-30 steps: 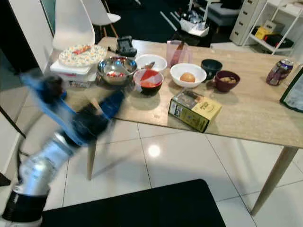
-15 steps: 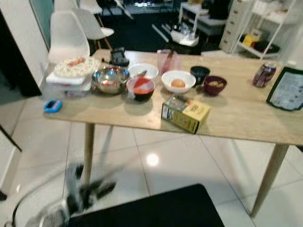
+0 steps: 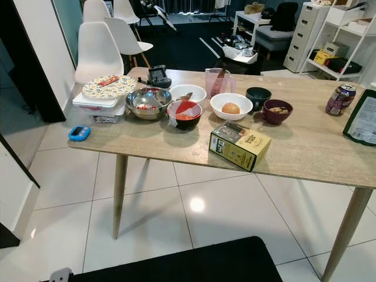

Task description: Restocking fridge

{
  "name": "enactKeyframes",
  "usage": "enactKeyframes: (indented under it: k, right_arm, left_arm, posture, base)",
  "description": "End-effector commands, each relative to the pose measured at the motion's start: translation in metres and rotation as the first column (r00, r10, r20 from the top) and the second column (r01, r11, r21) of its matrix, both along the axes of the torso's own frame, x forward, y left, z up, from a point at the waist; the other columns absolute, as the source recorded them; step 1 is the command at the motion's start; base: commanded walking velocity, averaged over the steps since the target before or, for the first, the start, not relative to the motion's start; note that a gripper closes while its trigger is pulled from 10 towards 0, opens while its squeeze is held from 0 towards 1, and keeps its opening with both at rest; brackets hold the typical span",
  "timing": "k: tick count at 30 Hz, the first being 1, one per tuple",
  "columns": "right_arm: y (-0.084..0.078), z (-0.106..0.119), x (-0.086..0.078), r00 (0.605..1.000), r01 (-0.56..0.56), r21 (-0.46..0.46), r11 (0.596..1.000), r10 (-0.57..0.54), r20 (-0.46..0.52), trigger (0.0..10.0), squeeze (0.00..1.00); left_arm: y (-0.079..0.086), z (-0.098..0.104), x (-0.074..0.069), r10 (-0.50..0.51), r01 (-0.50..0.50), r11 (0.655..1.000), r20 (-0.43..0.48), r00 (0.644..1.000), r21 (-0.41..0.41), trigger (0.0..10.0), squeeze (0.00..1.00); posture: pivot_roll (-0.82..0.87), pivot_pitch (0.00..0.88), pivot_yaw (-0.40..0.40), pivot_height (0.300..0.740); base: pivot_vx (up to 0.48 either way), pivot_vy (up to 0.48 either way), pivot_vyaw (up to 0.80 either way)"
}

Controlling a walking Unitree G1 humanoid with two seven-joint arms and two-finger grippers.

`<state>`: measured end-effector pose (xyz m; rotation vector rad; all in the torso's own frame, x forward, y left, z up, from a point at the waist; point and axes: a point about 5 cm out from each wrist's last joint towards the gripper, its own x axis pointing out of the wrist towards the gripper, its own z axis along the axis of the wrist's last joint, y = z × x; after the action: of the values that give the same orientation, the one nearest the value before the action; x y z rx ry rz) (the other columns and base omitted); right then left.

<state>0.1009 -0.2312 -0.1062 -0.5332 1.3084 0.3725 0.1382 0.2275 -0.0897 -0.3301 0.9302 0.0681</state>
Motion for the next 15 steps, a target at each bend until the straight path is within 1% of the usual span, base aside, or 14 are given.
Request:
enactKeyframes:
  k: [1, 3, 4, 6, 8, 9, 10, 11, 12, 13, 14, 15]
  right_arm:
    - [0.002, 0.000, 0.000, 1.000, 0.009, 0.005, 1.000, -0.009, 0.021, 10.0, 0.00]
    - [0.001, 0.000, 0.001, 0.999, 0.025, 0.005, 1.000, -0.025, 0.044, 10.0, 0.00]
    - [0.001, 0.000, 0.001, 0.999, 0.025, 0.005, 1.000, -0.025, 0.044, 10.0, 0.00]
    - [-0.005, 0.001, 0.000, 0.997, 0.043, -0.006, 0.999, -0.043, 0.058, 10.0, 0.00]
    - [-0.008, 0.004, 0.007, 0.996, 0.040, -0.012, 0.999, -0.039, 0.078, 10.0, 0.00]
    - [-0.008, 0.004, 0.007, 0.996, 0.040, -0.012, 0.999, -0.039, 0.078, 10.0, 0.00]
    - [-0.009, 0.006, 0.014, 0.992, 0.068, -0.014, 0.998, -0.066, 0.105, 10.0, 0.00]
    - [-0.007, 0.007, 0.021, 0.984, 0.120, 0.000, 0.993, -0.119, 0.136, 10.0, 0.00]
    - [-0.005, 0.008, 0.025, 0.975, 0.159, 0.012, 0.987, -0.159, 0.154, 10.0, 0.00]
    - [-0.002, 0.008, 0.026, 0.974, 0.168, 0.017, 0.986, -0.169, 0.154, 10.0, 0.00]
    - [0.001, 0.006, 0.023, 0.981, 0.140, 0.019, 0.990, -0.141, 0.132, 10.0, 0.00]
    - [0.001, 0.006, 0.023, 0.981, 0.140, 0.019, 0.990, -0.141, 0.132, 10.0, 0.00]
  left_arm:
    - [0.007, 0.002, 0.003, 0.000, -0.001, 0.998, 0.003, 1.000, 0.068, 10.0, 0.00]
    - [0.013, 0.005, 0.009, 0.020, -0.022, 0.992, 0.012, 1.000, 0.120, 10.0, 0.00]
    - [0.013, 0.005, 0.009, 0.020, -0.022, 0.992, 0.012, 1.000, 0.120, 10.0, 0.00]
    - [0.012, 0.007, 0.015, 0.051, -0.055, 0.989, 0.034, 0.998, 0.136, 10.0, 0.00]
    - [0.006, 0.008, 0.020, 0.026, -0.032, 0.989, 0.049, 0.998, 0.142, 10.0, 0.00]
    - [0.006, 0.008, 0.020, 0.026, -0.032, 0.989, 0.049, 0.998, 0.142, 10.0, 0.00]
    - [0.002, 0.007, 0.021, -0.022, 0.017, 0.987, 0.034, 0.999, 0.161, 10.0, 0.00]
    - [0.001, 0.006, 0.021, -0.068, 0.064, 0.980, 0.019, 0.997, 0.186, 10.0, 0.00]
    - [0.000, 0.006, 0.021, -0.097, 0.093, 0.975, 0.009, 0.995, 0.204, 10.0, 0.00]
    - [0.002, 0.007, 0.022, -0.104, 0.098, 0.972, 0.015, 0.994, 0.215, 10.0, 0.00]
    - [0.005, 0.008, 0.022, -0.080, 0.070, 0.975, 0.040, 0.996, 0.213, 10.0, 0.00]
    - [0.005, 0.008, 0.022, -0.080, 0.070, 0.975, 0.040, 0.996, 0.213, 10.0, 0.00]
  posture:
    - [-0.07, 0.000, 0.016, 0.740]
    - [-0.05, 0.000, 0.018, 0.740]
    - [-0.05, 0.000, 0.018, 0.740]
    - [-0.06, 0.000, 0.022, 0.740]
    - [-0.08, 0.014, 0.026, 0.740]
    - [-0.08, 0.014, 0.026, 0.740]
    - [-0.06, 0.079, 0.000, 0.740]
    - [-0.04, 0.015, -0.028, 0.740]
    - [-0.04, 0.006, -0.033, 0.740]
    - [-0.03, 0.018, -0.022, 0.740]
    - [-0.04, 0.034, -0.021, 0.740]
    - [-0.04, 0.034, -0.021, 0.740]
  base:
    - [0.000, 0.000, 0.00]
    - [0.000, 0.000, 0.00]
    - [0.000, 0.000, 0.00]
    - [0.000, 0.000, 0.00]
    - [0.000, 0.000, 0.00]
    - [0.000, 0.000, 0.00]
    - [0.000, 0.000, 0.00]
    - [0.000, 0.000, 0.00]
    - [0.000, 0.000, 0.00]
    - [0.000, 0.000, 0.00]
    - [0.000, 0.000, 0.00]
    - [0.000, 0.000, 0.00]
